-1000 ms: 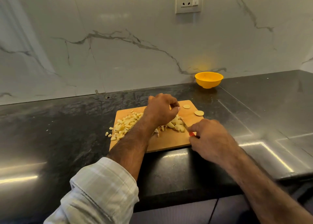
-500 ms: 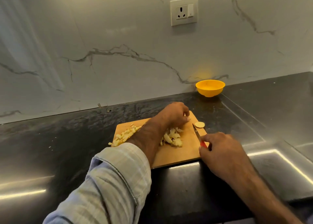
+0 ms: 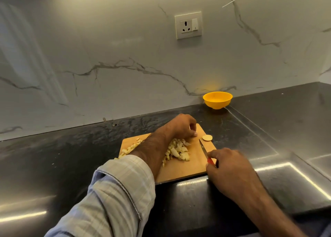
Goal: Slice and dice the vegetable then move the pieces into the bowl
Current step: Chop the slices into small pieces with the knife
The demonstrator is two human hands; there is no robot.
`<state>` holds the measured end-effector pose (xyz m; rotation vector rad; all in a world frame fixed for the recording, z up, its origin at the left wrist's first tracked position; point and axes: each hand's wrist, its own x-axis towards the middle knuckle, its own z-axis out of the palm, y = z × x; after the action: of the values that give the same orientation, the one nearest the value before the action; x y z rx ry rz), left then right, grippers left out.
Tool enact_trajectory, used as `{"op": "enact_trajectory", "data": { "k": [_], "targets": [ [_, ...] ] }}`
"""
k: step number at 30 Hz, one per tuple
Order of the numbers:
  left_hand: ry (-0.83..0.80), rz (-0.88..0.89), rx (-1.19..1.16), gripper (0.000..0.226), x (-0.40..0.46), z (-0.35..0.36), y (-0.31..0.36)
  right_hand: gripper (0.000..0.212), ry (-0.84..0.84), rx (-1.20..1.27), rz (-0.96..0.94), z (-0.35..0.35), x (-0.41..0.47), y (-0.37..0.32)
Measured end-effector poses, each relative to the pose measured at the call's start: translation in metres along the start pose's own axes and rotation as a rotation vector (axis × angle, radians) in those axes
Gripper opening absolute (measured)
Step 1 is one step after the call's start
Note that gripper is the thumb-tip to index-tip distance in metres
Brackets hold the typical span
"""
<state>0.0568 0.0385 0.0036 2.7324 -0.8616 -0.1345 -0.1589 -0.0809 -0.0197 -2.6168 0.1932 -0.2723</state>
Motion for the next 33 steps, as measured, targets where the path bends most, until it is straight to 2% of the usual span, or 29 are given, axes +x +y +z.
{"op": "enact_trajectory", "data": {
  "k": [7, 10, 14, 19, 23, 28, 33],
  "targets": [
    [-0.045, -0.034, -0.157, 0.035, -0.003, -0.001, 0.001, 0.038, -0.049, -0.038, 0.060, -0.002, 0.007, -0.001],
    [-0.055, -0.042, -0.148, 0.022, -0.014, -0.005, 0.003, 0.040, -0.071, -0.044, 0.080, -0.004, 0.007, -0.002],
    [0.079, -0.009, -0.108, 0.017, -0.036, -0.002, 0.012, 0.039, -0.064, -0.034, 0.107, -0.010, 0.005, -0.002],
    [-0.001, 0.057, -0.119, 0.016, -0.061, 0.000, 0.017, 0.042, -0.103, -0.052, 0.121, -0.012, 0.002, -0.009],
    [0.162, -0.015, -0.119, 0.019, -0.069, 0.004, 0.013, 0.034, -0.045, -0.098, 0.093, -0.007, 0.002, -0.016],
    [0.135, -0.049, -0.155, 0.019, -0.061, 0.022, 0.008, 0.035, -0.022, -0.149, 0.083, -0.001, 0.009, -0.024],
    [0.131, -0.044, -0.066, 0.014, -0.053, 0.023, 0.006, 0.019, -0.108, -0.248, 0.071, -0.001, 0.016, -0.034]
  ]
}}
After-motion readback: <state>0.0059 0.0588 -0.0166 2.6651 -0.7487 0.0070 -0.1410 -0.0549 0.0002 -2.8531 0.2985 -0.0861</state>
